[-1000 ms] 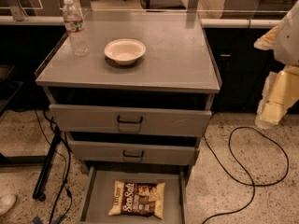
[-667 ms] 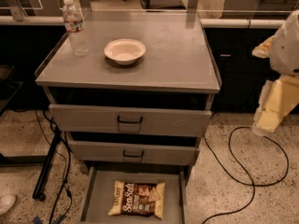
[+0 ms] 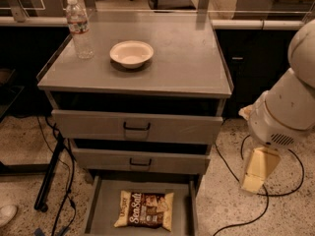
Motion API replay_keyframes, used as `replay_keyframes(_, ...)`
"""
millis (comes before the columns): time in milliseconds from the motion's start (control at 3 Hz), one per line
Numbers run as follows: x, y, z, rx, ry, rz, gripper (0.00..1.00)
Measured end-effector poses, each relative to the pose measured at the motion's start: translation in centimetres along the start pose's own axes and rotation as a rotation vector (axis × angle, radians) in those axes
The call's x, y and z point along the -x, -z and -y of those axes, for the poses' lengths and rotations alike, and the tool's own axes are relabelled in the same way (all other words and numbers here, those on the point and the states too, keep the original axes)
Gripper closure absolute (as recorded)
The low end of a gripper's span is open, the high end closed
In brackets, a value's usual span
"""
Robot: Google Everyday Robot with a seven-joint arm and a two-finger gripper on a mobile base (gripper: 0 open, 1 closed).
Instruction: Pick brown chip bag from bottom drawer and place on counter
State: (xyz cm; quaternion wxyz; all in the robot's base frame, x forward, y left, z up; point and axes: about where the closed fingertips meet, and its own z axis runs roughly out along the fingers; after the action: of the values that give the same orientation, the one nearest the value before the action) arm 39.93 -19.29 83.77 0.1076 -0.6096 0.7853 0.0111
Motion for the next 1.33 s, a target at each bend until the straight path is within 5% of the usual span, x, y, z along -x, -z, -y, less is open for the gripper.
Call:
replay_keyframes(667,0.4,-2.6,-1.2,0.041,-0.003,0.009,0.00)
replay_keyframes(1333,4.1,-13.0,-4.9,0.160,0.061,0.054,0.00)
